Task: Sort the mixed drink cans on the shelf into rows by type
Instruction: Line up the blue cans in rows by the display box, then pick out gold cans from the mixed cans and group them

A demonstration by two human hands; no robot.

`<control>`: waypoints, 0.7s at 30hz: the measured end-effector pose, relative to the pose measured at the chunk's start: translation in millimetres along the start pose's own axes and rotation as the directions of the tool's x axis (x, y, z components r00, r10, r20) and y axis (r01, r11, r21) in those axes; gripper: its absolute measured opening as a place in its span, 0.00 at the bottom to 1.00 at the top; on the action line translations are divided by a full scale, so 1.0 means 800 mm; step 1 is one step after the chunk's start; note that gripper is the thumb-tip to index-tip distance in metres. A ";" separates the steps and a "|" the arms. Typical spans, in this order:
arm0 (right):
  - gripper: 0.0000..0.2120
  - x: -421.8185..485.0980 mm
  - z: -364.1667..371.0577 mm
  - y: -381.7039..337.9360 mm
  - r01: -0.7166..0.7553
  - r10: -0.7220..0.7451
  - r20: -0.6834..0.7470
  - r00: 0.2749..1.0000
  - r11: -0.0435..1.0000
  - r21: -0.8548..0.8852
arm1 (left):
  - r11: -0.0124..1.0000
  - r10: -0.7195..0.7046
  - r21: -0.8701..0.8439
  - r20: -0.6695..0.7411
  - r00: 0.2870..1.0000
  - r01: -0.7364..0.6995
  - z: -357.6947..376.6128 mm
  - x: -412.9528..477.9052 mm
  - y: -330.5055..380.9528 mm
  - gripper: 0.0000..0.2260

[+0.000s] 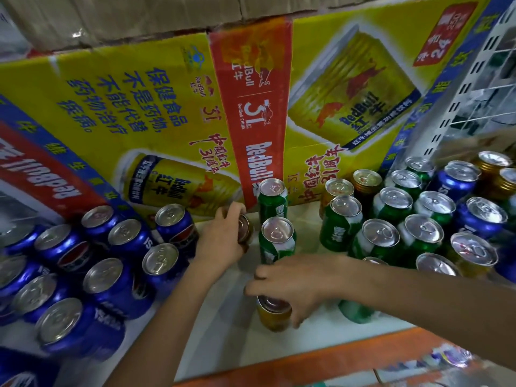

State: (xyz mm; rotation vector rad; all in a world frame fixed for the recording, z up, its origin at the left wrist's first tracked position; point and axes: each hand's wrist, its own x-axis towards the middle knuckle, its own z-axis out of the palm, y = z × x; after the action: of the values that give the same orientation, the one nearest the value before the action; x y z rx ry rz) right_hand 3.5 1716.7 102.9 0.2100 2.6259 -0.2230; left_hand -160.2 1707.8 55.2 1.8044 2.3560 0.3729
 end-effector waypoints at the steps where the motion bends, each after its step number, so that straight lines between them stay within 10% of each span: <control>1: 0.39 -0.001 0.000 -0.001 -0.004 0.004 -0.010 1.000 1.000 0.015 | 0.999 -0.012 -0.036 -0.010 1.000 0.011 0.000 -0.003 -0.004 0.26; 13: 0.35 -0.021 -0.001 -0.010 -0.117 0.152 -0.150 0.977 0.968 0.221 | 0.996 -0.008 -0.091 -0.044 0.999 0.004 -0.024 -0.061 -0.006 0.31; 21: 0.38 -0.139 -0.023 -0.019 -0.161 0.496 -0.508 0.705 0.808 0.566 | 0.920 0.010 -0.351 -0.423 0.906 -0.174 -0.104 -0.112 0.065 0.36</control>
State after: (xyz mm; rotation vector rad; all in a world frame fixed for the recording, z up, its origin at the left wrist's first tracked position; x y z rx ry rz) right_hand 88.6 1693.2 174.6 1.1325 3.0581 -0.8127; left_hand -110.7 1625.1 147.2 1.7796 2.2212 1.2500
